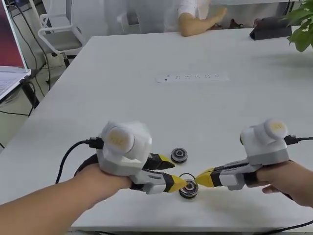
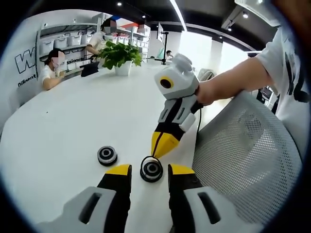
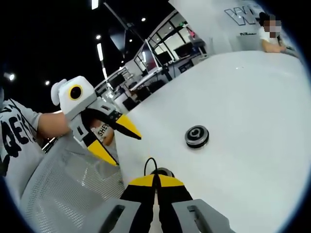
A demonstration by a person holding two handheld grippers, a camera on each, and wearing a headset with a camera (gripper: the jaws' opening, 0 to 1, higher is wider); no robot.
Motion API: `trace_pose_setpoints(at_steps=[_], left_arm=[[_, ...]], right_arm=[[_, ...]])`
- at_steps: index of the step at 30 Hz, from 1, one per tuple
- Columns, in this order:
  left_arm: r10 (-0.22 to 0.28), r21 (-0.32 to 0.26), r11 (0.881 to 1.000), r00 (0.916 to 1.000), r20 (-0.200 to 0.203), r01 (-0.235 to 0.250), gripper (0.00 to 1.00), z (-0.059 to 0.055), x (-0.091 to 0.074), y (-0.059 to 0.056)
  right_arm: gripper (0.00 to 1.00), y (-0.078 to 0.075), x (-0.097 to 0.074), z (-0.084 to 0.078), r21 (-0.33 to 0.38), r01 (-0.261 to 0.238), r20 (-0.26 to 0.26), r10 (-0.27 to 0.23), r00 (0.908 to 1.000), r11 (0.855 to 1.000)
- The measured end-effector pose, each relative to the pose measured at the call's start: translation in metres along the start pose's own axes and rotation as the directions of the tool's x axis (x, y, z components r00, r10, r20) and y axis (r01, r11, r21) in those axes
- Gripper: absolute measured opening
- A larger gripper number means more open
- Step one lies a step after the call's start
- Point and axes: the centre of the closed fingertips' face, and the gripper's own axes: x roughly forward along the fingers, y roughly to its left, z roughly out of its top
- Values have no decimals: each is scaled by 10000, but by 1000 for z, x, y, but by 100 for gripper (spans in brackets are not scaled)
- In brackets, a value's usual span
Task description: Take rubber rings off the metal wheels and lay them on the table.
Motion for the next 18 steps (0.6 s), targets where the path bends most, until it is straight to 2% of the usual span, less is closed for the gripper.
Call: trace_pose_setpoints(at_steps=[10,18], left_arm=[[681,-448,9968,9973,283,-668,33,-4,-29,20],[1170,-713,9909,9926,317,-1145,39,-8,-47,32]], right_arm=[[0,3,0,8,-163,-123,62,124,9999,9998],[0,9,4,21,-295,-211,168,216,9996,9993]])
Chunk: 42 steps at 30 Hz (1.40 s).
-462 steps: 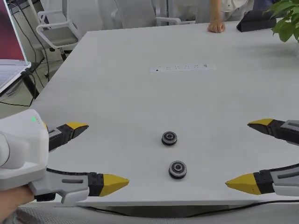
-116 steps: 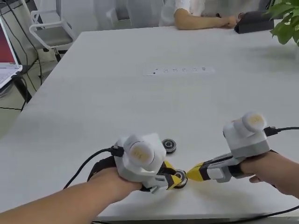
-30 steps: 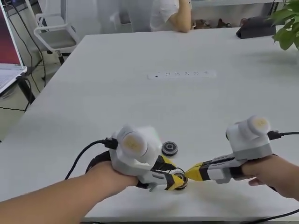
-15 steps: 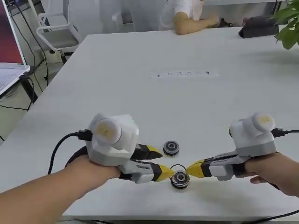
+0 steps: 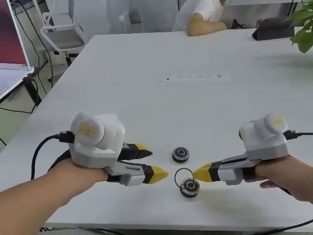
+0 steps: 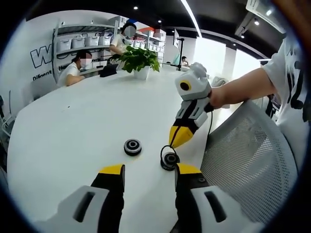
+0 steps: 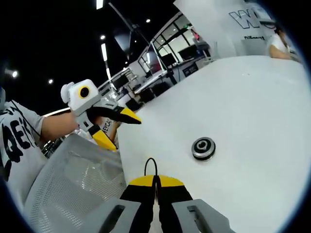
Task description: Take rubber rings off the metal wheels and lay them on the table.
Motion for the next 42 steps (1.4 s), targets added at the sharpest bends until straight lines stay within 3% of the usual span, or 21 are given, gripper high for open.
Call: trace_pose_setpoints(at_steps=[14,22,28,42], left_arm=[[922,-446,9948,9957,69,-918,45,-15,-34,26],[1300,-678,9893,9915,111,-1289,45,-20,-47,32],[1485,-741,9863,9888,113,-1473,45,-22,-54,34],[1665,-896,9822,9860,104,-1649,46,-27,-61,34]], right_arm=[[0,3,22,13,-339,-163,-106,159,9998,9993],[0,4,38,22,-473,43,-60,-46,10000,9989],[0,5,54,25,-734,281,-147,-292,9995,9969],[0,-14,79,20,-1612,1247,-682,-1371,9882,9790]])
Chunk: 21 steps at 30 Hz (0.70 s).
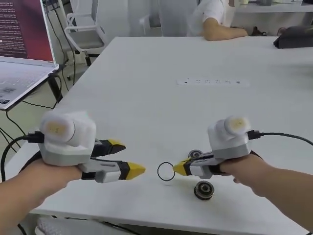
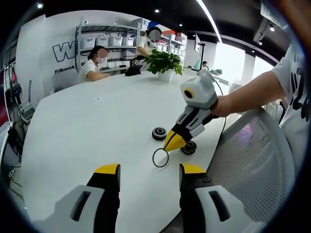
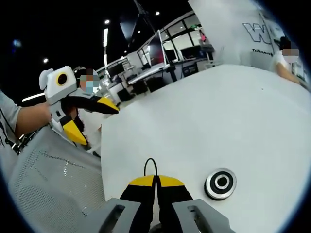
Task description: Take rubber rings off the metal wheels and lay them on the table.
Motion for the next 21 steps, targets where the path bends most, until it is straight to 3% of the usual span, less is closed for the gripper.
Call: trace_pose_setpoints(at_steps=[9,13,21], left_arm=[[-14,-25,10000,10000,-52,14,45,-3,1,0],[-53,-66,10000,10000,-50,53,45,-2,2,1],[-126,-11,9999,9998,-126,126,46,-2,8,1]], right_arm=[[0,-7,4,-7,-984,588,-441,-634,9970,9934],[6,-7,3,-9,-1305,531,-520,-604,9968,9900],[19,-4,-6,0,-1330,412,110,-401,9991,9903]])
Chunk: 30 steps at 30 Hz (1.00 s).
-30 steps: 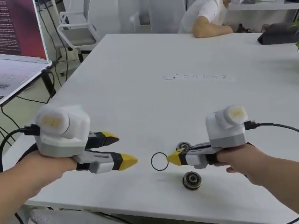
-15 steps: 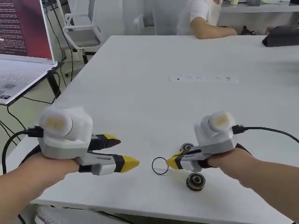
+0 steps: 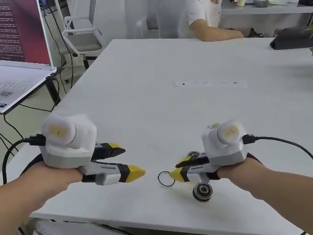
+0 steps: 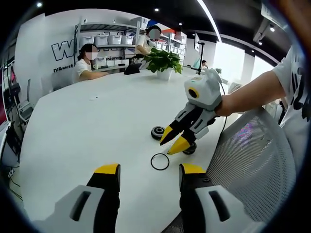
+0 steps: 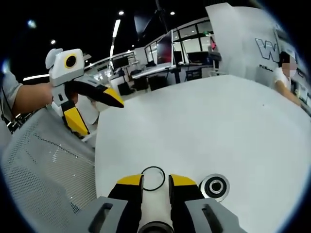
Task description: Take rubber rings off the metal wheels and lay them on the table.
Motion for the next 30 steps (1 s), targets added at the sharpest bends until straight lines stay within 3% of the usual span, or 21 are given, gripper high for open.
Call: trace_pose_setpoints(at_steps=[9,23,30], left_arm=[[-131,122,9998,9999,22,131,45,8,6,-4],[-614,552,9966,9981,23,611,45,26,27,-20],[-957,886,9914,9954,-58,958,45,35,41,-31]], right_arm=[[22,3,-21,18,228,-235,932,212,9954,9995],[25,-6,-66,24,404,-55,1644,-12,9864,9992],[27,-8,-84,18,460,93,1746,-172,9845,9989]])
